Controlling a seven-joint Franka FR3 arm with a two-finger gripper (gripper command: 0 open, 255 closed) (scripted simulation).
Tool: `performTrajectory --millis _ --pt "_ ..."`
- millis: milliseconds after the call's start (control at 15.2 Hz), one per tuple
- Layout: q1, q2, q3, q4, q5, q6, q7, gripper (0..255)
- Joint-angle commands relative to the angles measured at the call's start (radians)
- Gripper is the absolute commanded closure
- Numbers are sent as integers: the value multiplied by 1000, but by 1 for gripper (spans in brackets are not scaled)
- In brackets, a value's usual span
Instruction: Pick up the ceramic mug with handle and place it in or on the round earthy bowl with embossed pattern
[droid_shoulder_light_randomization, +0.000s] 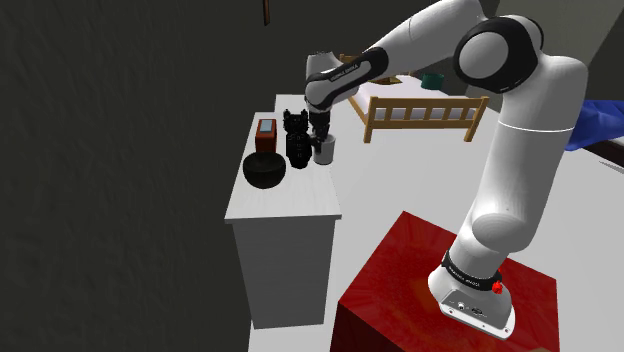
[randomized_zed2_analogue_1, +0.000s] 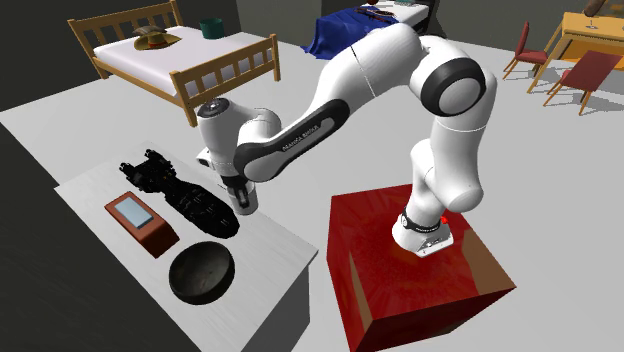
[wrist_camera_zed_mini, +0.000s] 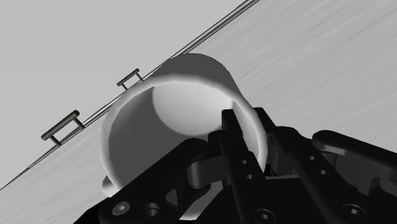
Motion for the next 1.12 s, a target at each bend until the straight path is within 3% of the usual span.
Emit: performTrajectory --millis 0,1056 --pt "0 -8 0 19 0 -27 -2 255" --pt "3 -64 0 167 -3 -230 -9 255"
